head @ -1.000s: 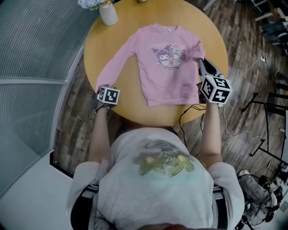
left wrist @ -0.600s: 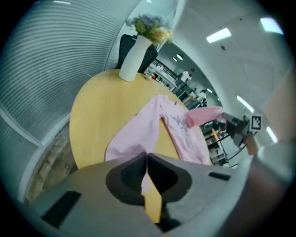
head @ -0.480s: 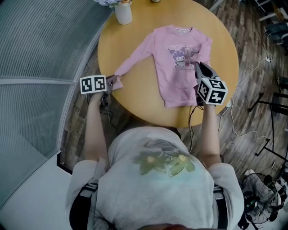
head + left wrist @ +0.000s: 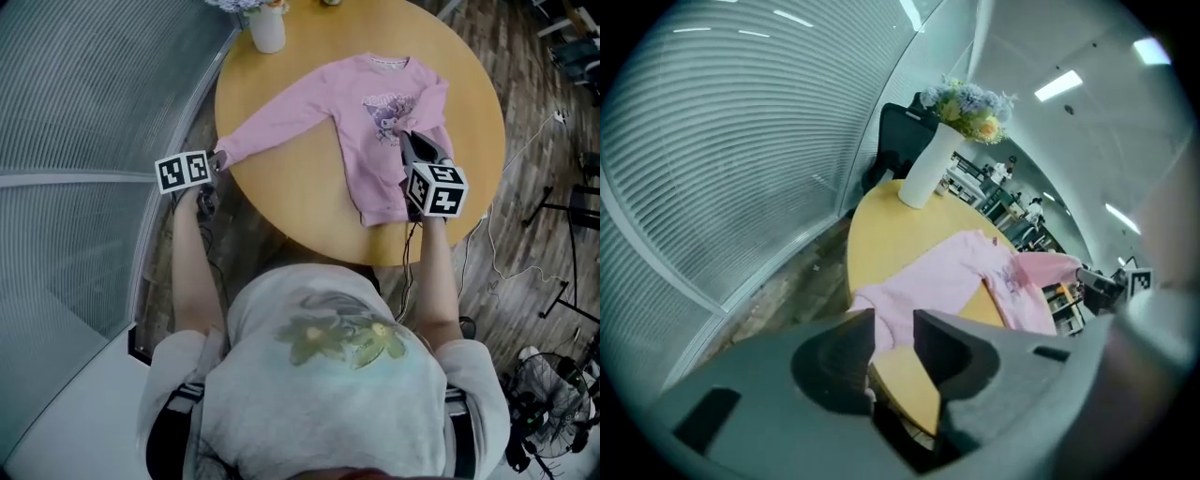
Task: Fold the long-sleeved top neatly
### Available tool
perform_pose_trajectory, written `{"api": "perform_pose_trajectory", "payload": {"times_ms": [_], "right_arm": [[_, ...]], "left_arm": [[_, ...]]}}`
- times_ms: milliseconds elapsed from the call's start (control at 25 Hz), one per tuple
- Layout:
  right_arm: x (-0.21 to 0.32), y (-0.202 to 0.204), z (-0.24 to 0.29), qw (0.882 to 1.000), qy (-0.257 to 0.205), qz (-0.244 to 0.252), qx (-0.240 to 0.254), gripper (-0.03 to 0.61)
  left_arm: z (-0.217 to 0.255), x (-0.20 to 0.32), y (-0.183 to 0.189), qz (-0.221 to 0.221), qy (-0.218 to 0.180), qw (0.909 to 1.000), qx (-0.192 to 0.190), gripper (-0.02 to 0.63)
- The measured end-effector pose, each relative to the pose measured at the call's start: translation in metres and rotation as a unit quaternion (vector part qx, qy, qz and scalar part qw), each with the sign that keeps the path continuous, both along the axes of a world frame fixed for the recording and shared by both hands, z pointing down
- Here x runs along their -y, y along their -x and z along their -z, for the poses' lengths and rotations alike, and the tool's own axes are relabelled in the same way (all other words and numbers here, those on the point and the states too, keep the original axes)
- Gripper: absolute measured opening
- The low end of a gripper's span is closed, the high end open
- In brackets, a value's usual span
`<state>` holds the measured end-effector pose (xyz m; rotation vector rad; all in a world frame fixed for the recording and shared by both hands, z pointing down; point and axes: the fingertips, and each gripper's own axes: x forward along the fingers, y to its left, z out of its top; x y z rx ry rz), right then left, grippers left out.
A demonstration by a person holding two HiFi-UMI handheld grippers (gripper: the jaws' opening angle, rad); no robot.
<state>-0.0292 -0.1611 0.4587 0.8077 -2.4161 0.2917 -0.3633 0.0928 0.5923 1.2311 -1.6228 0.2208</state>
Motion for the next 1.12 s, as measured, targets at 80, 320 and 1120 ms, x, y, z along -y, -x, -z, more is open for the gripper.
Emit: {"api": "perform_pose_trajectory", "payload": {"times_ms": [80, 320, 1120], "right_arm": [[-0.002, 0.006, 0.004, 1.000, -0.008, 0.003, -0.003, 0.037], [-0.033, 0.047, 0.025, 0.995, -0.049, 0.092, 0.000, 0.037], [-0.085, 0.043, -0.044, 0.970, 0.008, 0.242, -0.030, 0.038]], "left_arm": [[0.000, 0.005, -0.005, -0.013, -0.002, 0.9999, 0.003, 0.110], [0.053, 0.067, -0.067, -0.105, -0.099, 0.9888, -0.037, 0.110], [0.084, 0.203, -0.288, -0.152, -0.136, 0.9116, -0.357, 0.090]]}}
